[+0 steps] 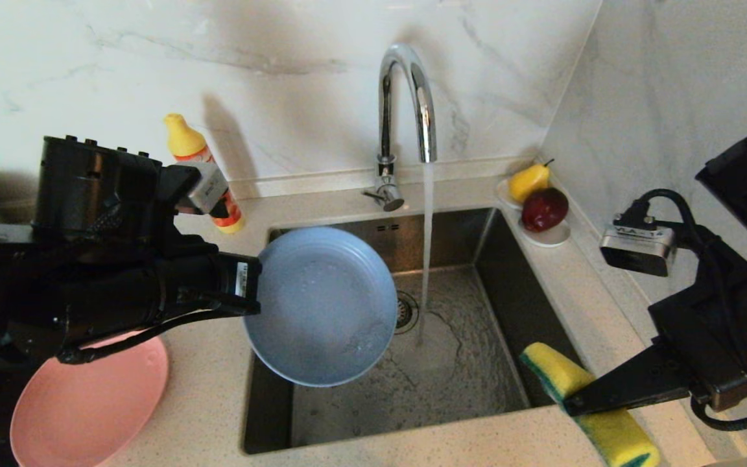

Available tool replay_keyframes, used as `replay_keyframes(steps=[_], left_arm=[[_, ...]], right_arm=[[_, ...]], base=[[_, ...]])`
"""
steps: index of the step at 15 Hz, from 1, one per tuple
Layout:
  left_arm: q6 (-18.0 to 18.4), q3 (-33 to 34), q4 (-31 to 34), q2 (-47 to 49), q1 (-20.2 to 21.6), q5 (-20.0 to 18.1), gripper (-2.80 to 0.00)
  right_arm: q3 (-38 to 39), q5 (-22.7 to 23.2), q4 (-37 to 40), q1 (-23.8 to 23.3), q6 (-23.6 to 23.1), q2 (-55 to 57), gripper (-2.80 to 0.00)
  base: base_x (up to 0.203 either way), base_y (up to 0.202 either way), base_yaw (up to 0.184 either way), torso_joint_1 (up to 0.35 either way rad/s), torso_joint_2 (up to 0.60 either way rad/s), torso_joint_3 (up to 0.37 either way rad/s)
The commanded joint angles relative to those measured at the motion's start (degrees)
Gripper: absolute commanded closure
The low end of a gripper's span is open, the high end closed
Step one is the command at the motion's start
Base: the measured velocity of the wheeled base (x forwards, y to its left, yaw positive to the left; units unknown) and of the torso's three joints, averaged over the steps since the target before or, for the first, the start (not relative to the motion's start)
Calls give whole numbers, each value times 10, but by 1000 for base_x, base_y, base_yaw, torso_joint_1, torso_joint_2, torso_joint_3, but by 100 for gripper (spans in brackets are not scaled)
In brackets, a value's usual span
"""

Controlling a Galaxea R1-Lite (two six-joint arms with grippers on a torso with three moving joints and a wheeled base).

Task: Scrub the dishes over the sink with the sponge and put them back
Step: Wipe the plate

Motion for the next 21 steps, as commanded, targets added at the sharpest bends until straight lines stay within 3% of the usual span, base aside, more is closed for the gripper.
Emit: replay_keyframes(steps=[1,4,10,15,21], left_arm=[[25,37,-39,-8,-31,0,0],[43,74,-75,-9,-63,0,0],[40,121,-102,-32,-72,-2,0],[41,156,-134,-43,-74,-2,0],[50,177,-165,-43,-80,-24,0]], right_arm=[[-25,0,1,31,1,37,0],[-43,-1,3,64,2,77,0],[-116,-46,5,139,27,175,0],[-190,-78,9,161,65,260,0],[-271,-90,50,168,70,308,0]], base=[[0,0,0,0,0,0],[0,0,0,0,0,0],[0,0,0,0,0,0],[0,0,0,0,0,0],[0,0,0,0,0,0]])
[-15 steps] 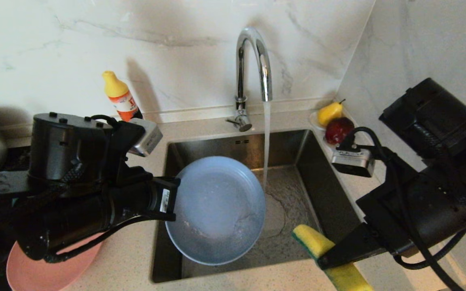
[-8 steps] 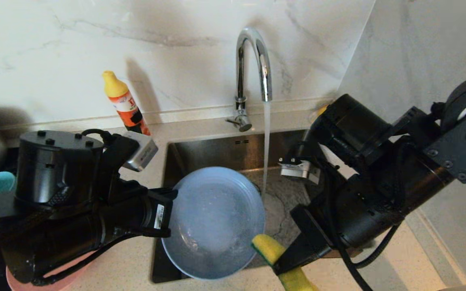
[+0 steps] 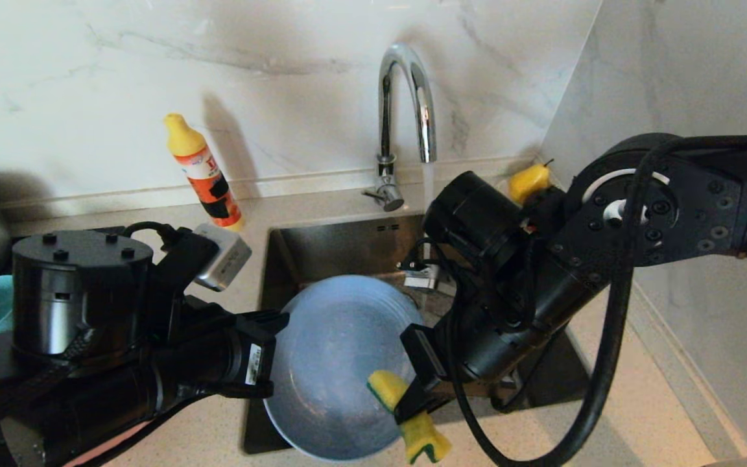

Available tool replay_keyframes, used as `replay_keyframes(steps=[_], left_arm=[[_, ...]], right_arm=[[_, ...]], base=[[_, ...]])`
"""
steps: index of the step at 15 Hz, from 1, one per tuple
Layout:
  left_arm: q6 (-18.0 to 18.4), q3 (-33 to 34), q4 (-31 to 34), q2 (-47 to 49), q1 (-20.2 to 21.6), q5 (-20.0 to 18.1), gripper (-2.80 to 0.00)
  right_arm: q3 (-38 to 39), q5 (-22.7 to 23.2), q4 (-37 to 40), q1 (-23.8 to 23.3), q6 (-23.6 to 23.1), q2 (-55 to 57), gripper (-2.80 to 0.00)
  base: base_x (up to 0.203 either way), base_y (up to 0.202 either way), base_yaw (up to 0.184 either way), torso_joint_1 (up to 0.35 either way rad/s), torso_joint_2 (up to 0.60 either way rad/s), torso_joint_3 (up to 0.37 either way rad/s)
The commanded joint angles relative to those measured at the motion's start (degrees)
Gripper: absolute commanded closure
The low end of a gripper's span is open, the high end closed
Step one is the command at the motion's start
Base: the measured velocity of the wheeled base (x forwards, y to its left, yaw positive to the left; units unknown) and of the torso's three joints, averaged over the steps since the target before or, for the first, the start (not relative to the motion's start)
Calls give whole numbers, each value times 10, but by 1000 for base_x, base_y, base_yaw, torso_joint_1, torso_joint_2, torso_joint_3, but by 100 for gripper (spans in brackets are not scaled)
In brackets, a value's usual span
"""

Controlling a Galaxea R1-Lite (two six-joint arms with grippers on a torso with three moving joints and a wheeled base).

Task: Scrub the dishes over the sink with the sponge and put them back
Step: Wipe the plate

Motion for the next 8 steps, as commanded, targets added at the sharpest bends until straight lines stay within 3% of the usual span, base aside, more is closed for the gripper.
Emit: replay_keyframes(steps=[1,8], left_arm=[[1,7,-2,-1,-6,-2,0],[19,28,-35,0,-30,-4,0]], right_arm=[[-38,-3,22,6,5,31,0],[-68,-24,27,7,30,62,0]], base=[[0,0,0,0,0,0],[0,0,0,0,0,0]])
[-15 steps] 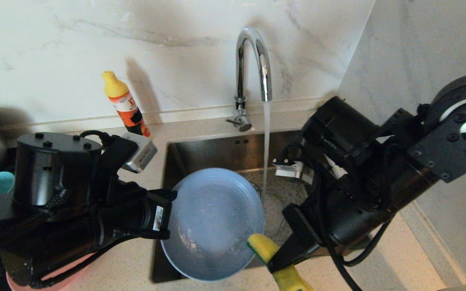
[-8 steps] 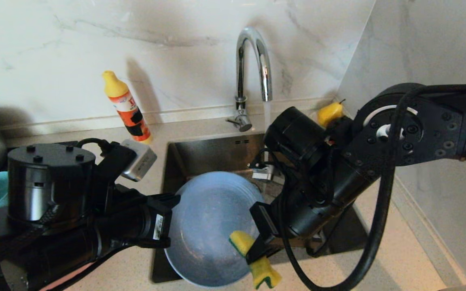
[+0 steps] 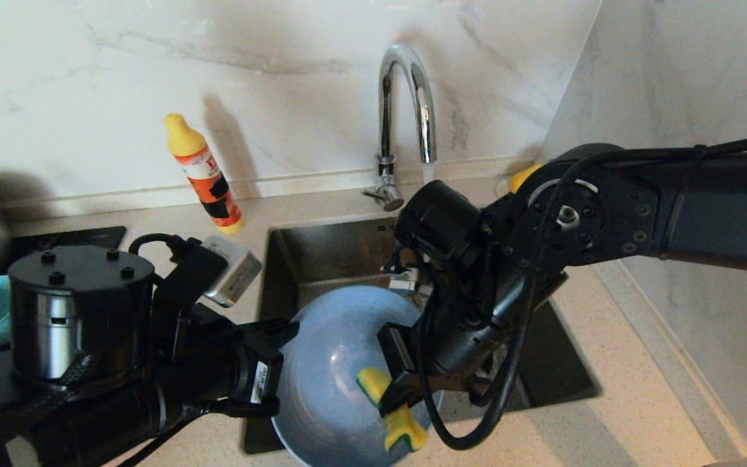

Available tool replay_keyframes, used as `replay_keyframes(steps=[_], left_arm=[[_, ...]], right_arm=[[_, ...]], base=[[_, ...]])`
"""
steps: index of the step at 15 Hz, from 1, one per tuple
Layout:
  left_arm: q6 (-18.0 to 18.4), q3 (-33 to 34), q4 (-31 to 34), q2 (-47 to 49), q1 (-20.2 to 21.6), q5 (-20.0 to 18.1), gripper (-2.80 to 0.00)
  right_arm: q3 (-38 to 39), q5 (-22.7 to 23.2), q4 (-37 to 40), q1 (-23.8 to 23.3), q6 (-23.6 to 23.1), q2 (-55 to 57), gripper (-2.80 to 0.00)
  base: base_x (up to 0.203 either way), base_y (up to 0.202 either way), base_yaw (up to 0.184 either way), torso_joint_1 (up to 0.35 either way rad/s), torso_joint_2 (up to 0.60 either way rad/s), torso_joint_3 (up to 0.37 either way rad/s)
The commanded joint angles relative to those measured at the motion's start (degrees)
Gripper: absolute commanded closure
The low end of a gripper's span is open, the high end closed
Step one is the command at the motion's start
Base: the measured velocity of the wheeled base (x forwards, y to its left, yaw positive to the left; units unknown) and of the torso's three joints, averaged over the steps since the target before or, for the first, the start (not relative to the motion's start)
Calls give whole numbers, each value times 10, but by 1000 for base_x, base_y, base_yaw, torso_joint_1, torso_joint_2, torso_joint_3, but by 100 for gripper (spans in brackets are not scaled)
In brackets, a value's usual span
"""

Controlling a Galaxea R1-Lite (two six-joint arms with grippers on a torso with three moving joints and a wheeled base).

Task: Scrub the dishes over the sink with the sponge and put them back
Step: Wipe the plate

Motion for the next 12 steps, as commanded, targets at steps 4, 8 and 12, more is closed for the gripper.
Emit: replay_keyframes(steps=[4,8,12], left_arm=[[0,9,-2,0,-14,1,0],[-5,10,-2,-1,-15,1,0],[-6,11,-3,-1,-15,1,0]], right_arm=[[-3,0,-2,4,11,11,0],[-4,-14,-3,11,13,23,0],[-5,-14,-4,31,13,27,0]], base=[[0,0,0,0,0,0],[0,0,0,0,0,0],[0,0,0,0,0,0]])
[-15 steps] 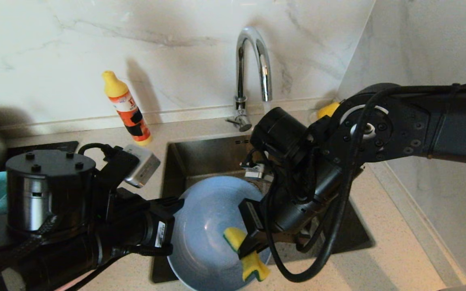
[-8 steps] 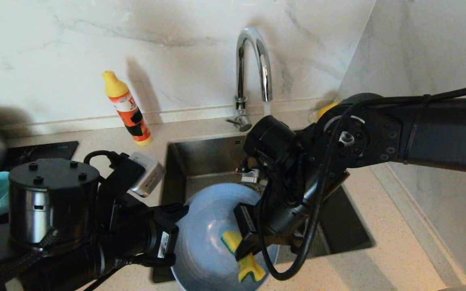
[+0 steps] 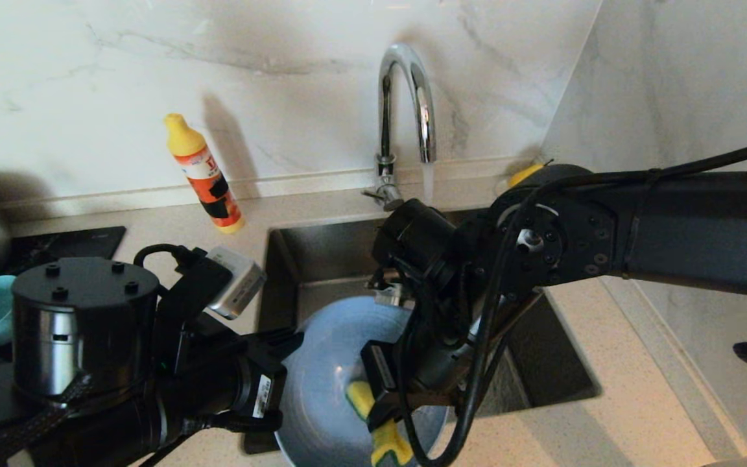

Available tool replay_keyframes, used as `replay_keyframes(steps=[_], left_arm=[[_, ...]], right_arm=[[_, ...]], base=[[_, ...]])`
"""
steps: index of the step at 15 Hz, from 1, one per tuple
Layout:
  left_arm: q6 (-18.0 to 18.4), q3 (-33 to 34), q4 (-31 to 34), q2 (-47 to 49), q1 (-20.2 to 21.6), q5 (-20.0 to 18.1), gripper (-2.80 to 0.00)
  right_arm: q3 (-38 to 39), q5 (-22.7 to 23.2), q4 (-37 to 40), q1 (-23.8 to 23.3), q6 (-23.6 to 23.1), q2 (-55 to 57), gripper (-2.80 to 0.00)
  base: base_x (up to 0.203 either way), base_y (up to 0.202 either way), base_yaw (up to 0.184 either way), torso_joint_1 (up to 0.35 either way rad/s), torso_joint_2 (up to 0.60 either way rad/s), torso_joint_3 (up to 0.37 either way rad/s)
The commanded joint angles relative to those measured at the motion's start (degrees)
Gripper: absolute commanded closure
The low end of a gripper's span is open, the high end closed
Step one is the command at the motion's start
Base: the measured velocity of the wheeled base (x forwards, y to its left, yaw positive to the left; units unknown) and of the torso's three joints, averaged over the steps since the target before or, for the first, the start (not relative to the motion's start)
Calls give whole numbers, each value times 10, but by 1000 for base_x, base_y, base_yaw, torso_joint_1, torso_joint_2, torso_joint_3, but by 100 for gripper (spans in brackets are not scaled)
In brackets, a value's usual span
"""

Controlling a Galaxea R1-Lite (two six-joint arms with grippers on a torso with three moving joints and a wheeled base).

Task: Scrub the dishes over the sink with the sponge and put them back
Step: Wipe the plate

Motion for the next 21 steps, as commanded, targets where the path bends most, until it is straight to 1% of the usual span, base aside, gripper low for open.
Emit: replay_keyframes(steps=[1,4,6,7,10,16,21], left_arm=[[0,-1,-2,0,0,1,0],[-1,0,-3,-2,0,1,0],[-4,2,-5,-5,0,0,0],[-4,4,-5,-8,0,0,0],[-2,14,-5,-9,0,0,0],[-3,22,-5,-28,-10,0,0],[-5,24,-5,-33,-13,0,0]], right_arm=[[0,1,3,12,2,5,0],[0,0,2,28,2,11,0],[0,-12,-10,40,1,12,0],[-1,-20,-21,40,1,13,0],[-1,-24,-47,38,2,-2,0],[-1,-34,-68,-12,2,-31,0],[0,-34,-55,-51,2,-48,0]], base=[[0,0,0,0,0,0],[0,0,0,0,0,0],[0,0,0,0,0,0],[0,0,0,0,0,0],[0,0,0,0,0,0],[0,0,0,0,0,0],[0,0,0,0,0,0]])
